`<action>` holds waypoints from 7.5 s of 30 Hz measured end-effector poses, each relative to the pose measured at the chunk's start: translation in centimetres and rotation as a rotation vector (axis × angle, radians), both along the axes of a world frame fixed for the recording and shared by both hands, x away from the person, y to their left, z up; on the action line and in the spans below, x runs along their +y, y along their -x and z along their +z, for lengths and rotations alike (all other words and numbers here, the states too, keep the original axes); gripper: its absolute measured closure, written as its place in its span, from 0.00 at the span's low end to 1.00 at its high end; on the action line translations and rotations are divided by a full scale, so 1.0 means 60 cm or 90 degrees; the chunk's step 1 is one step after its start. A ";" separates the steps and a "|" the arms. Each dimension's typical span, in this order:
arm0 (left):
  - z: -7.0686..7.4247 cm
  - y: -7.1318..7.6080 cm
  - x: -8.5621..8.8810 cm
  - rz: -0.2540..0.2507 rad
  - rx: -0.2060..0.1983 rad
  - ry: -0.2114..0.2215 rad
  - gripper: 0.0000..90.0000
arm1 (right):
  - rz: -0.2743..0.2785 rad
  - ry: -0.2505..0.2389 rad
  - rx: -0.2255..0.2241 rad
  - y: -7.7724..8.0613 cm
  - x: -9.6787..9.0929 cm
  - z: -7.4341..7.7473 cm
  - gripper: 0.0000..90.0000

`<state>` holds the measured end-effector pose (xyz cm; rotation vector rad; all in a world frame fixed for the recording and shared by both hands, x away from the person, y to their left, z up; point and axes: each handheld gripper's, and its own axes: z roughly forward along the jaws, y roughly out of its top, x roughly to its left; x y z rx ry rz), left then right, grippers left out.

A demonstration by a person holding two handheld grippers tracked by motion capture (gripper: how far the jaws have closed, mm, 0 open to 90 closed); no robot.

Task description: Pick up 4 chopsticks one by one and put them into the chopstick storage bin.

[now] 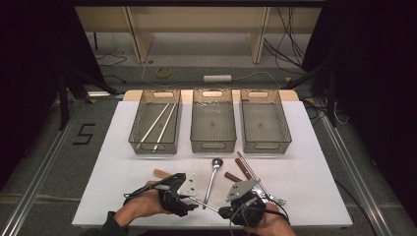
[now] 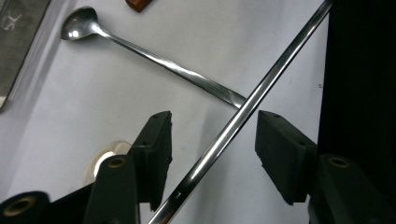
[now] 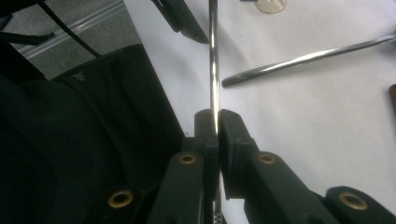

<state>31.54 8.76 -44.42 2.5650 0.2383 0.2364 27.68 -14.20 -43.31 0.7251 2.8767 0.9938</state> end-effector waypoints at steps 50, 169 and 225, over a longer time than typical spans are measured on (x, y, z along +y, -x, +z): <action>0.012 -0.015 0.026 0.047 0.033 -0.023 0.93 | -0.189 -0.171 -0.124 -0.024 -0.090 0.027 0.44; 0.068 -0.230 0.212 0.547 0.053 0.299 0.38 | -0.284 -0.131 -0.100 -0.024 -0.146 -0.005 0.37; 0.014 -0.030 0.165 0.414 0.019 0.353 0.24 | -0.364 0.076 -0.032 -0.081 -0.165 -0.060 0.88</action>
